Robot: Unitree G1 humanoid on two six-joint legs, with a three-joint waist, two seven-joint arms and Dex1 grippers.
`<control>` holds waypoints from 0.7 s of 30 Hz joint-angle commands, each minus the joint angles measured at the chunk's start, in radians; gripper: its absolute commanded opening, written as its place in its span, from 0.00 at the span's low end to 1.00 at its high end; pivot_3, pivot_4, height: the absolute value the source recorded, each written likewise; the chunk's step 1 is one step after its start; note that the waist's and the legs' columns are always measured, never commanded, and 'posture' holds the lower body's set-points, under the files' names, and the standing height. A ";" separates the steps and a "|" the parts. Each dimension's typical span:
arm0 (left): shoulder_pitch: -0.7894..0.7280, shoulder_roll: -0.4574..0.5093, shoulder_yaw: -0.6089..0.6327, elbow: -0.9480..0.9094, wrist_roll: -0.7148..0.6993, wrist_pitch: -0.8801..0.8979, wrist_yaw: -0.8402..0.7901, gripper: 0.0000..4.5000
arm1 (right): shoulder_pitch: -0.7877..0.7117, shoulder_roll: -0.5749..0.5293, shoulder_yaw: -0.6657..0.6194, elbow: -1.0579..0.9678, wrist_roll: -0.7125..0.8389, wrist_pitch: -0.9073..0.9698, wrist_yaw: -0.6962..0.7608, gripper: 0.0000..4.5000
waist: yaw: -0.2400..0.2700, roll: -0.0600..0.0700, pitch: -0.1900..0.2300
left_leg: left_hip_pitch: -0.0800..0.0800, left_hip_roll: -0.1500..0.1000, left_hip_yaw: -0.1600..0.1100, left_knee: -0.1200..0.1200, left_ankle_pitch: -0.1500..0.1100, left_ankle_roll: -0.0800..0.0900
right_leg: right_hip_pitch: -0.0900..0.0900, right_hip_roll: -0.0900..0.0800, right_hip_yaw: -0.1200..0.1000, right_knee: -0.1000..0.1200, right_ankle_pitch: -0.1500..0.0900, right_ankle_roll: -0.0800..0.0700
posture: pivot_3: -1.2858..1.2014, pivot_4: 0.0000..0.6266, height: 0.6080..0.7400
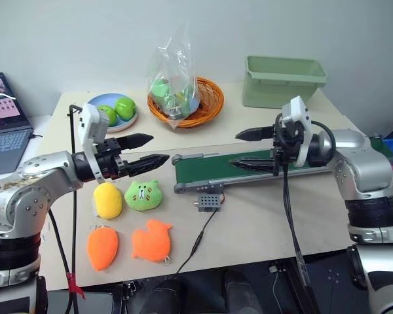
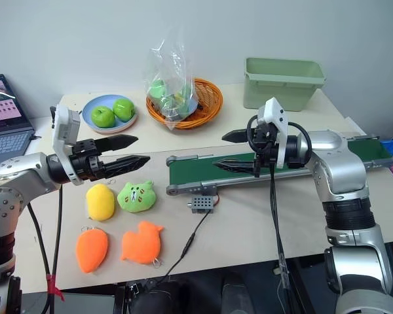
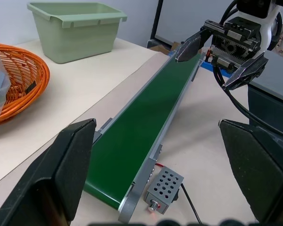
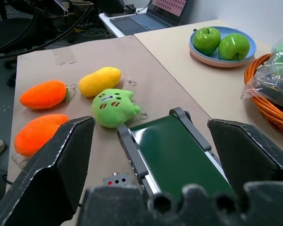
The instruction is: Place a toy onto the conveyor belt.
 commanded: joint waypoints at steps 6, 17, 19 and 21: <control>0.243 -0.028 0.388 0.039 -0.261 0.135 0.159 0.99 | -0.053 0.022 0.029 0.027 -0.001 -0.018 0.037 1.00 | -0.013 0.000 0.000 | 0.003 0.004 0.003 -0.006 0.000 0.000 | -0.001 0.003 0.003 -0.001 0.000 0.000 | 0.52 0.24 1.00; 0.657 -0.073 0.717 0.216 -0.702 0.304 0.341 0.99 | -0.095 0.056 0.090 0.108 -0.031 -0.053 0.100 1.00 | -0.004 0.000 0.000 | 0.004 0.015 0.006 -0.008 -0.002 -0.004 | -0.001 0.012 0.003 -0.004 0.002 -0.005 | 0.52 0.24 1.00; 0.741 -0.084 0.747 0.265 -0.692 0.298 0.328 0.99 | -0.094 0.058 0.098 0.115 -0.039 -0.060 0.109 1.00 | -0.009 0.000 0.000 | 0.009 0.015 0.009 -0.010 -0.004 -0.004 | -0.001 0.012 0.003 -0.004 0.002 -0.005 | 0.52 0.24 1.00; 0.778 -0.099 0.777 0.354 -0.664 0.259 0.334 0.99 | -0.093 0.062 0.100 0.118 -0.040 -0.059 0.114 1.00 | -0.007 0.000 0.000 | 0.009 0.016 0.010 -0.011 -0.005 -0.005 | -0.001 0.012 0.002 -0.004 0.002 -0.006 | 0.52 0.24 1.00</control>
